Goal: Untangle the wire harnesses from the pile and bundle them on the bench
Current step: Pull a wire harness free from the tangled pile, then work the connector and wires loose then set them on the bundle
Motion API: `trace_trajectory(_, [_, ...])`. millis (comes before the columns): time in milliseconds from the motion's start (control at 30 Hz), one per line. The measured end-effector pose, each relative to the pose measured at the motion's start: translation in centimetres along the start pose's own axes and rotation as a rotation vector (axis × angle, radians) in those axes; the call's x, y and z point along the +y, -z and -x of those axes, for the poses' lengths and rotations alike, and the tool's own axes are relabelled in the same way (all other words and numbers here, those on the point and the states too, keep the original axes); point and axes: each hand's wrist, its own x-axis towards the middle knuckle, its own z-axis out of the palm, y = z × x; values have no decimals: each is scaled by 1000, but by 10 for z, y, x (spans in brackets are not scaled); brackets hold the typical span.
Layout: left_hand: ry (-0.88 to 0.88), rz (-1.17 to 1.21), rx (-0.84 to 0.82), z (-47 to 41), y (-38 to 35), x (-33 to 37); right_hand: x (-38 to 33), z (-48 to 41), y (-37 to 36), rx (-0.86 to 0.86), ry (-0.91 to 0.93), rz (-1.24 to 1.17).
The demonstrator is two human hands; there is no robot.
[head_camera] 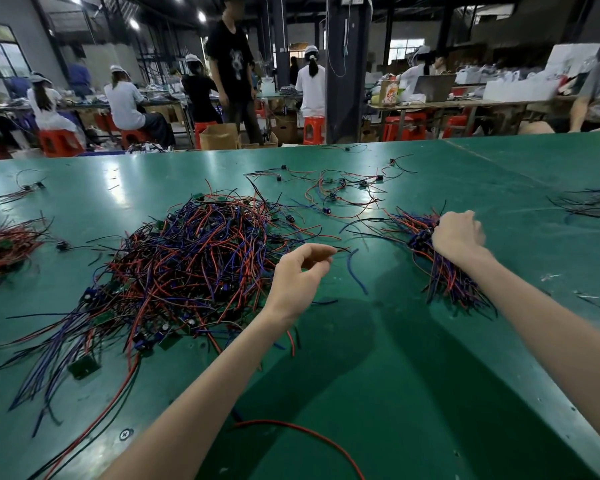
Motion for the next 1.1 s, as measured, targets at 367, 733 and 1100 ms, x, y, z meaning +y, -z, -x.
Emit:
trace_trajectory(367, [-272,-1103,203,-13,38,-8,-31,60,-20,116,211,21])
trace_trajectory(733, [2,-1184,296,-17,60,-8,-33,87,-52,113,489,-117])
trace_trajectory(1100, [171,-957,298,-24,73,-8,-34,93,-53,78,497,-199])
